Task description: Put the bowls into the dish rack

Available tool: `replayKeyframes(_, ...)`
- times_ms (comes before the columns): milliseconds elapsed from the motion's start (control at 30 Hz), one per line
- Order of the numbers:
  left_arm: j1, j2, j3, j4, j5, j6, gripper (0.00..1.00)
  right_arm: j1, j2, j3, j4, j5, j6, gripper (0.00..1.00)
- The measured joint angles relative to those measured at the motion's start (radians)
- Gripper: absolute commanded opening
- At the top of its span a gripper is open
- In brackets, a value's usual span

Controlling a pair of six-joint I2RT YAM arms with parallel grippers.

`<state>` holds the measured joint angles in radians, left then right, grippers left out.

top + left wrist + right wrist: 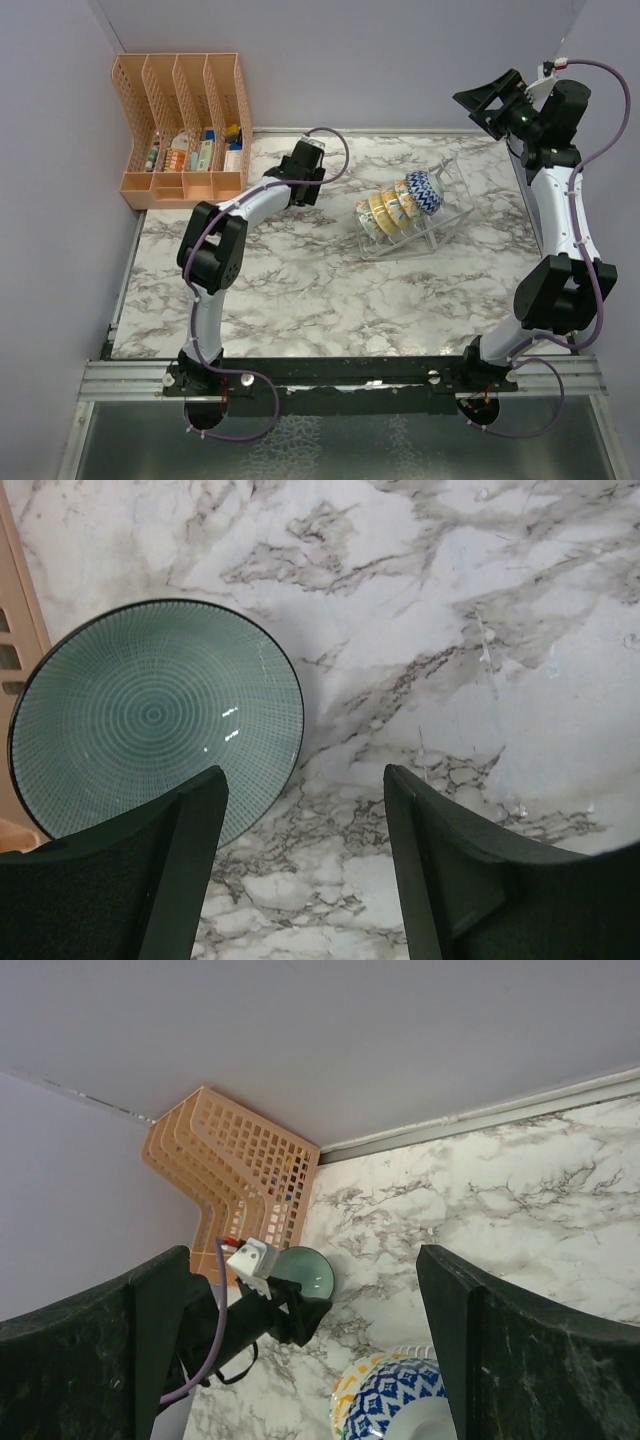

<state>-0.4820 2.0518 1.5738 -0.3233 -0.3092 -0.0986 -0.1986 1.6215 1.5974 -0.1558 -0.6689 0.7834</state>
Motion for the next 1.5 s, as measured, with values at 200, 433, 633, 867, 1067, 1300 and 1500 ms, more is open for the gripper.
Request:
replayKeyframes(200,0.017,0.092,0.133,-0.009,-0.003,0.072,0.67,0.000,0.000,0.000,0.000,0.000,0.000,0.95)
replayKeyframes(433,0.025,0.133,0.153,-0.018,-0.022,0.147,0.66,0.000,0.002,0.000,0.000,0.000,-0.001,0.95)
replayKeyframes(633,0.025,0.178,0.153,-0.043,-0.033,0.197,0.65,0.000,0.011,0.000,0.000,0.000,-0.002,0.95)
replayKeyframes(867,0.032,0.193,0.164,-0.052,-0.040,0.215,0.59,0.000,0.023,0.000,0.000,0.000,-0.003,0.95)
replayKeyframes(1067,0.041,0.195,0.165,-0.053,-0.052,0.226,0.52,0.000,0.026,0.000,0.000,0.000,-0.004,0.95)
replayKeyframes(1300,0.043,0.195,0.146,-0.047,-0.058,0.229,0.32,0.000,0.045,0.000,0.000,0.000,-0.004,0.95)
replayKeyframes(1500,0.041,0.195,0.136,-0.036,-0.059,0.232,0.16,0.000,0.046,0.000,-0.001,0.000,-0.007,0.95)
